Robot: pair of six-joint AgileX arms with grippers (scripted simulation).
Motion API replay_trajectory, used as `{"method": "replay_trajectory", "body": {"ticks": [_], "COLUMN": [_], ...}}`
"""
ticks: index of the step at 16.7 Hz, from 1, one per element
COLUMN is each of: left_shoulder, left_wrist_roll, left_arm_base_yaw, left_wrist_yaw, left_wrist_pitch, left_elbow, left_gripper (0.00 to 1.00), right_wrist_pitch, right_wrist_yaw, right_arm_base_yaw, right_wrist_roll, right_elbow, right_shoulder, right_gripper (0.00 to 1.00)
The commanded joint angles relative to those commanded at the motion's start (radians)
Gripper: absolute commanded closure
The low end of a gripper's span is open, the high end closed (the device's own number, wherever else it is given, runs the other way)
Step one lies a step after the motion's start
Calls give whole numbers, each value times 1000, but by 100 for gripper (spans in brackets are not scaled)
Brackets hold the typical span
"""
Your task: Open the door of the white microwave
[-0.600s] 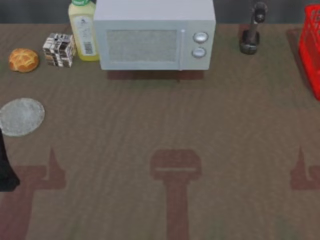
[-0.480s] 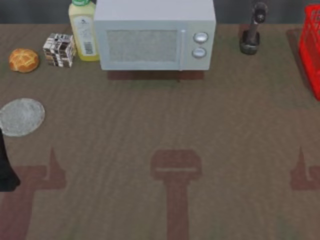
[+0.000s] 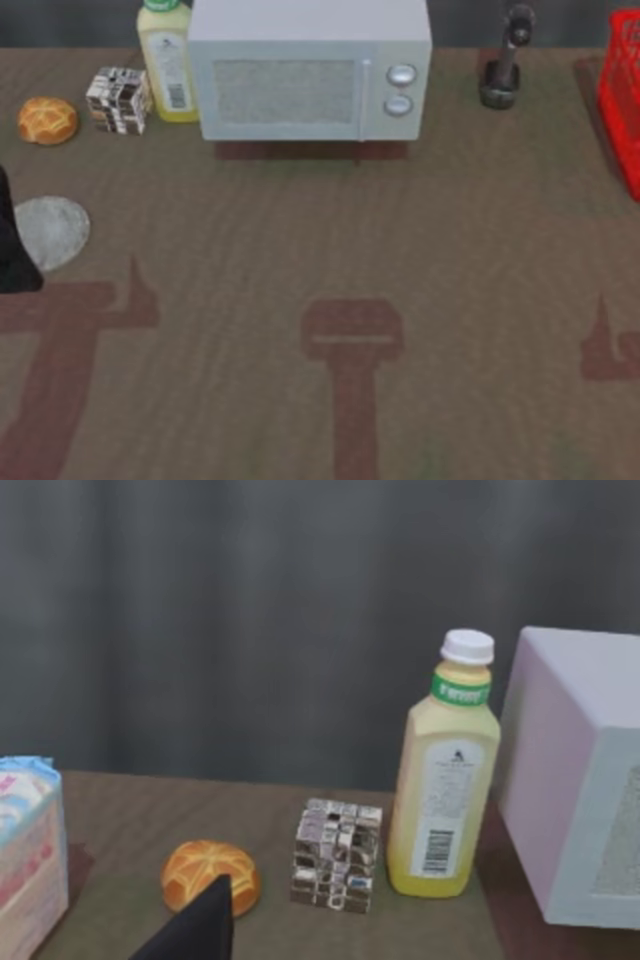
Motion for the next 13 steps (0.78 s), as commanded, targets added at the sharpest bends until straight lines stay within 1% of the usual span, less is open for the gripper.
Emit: {"method": "replay_trajectory", "body": {"ticks": [3,9,13], "left_shoulder": [281,914,1292], "left_wrist_roll": [-58,-182,-255], "left_arm_base_yaw": [-112,-354,-497], "left_wrist_yaw": [-104,-331,-461], "left_wrist_pitch": [-9,-32,-43], "left_elbow": [204,645,903], "left_gripper": [0,0,0], "right_wrist_pitch": [0,0,0], "right_wrist_yaw": [0,0,0], "right_arm_base_yaw": [0,0,0], "right_wrist_roll": [0,0,0], "right_elbow": [0,0,0], "right_shoulder": [0,0,0], "right_gripper": [0,0,0]}}
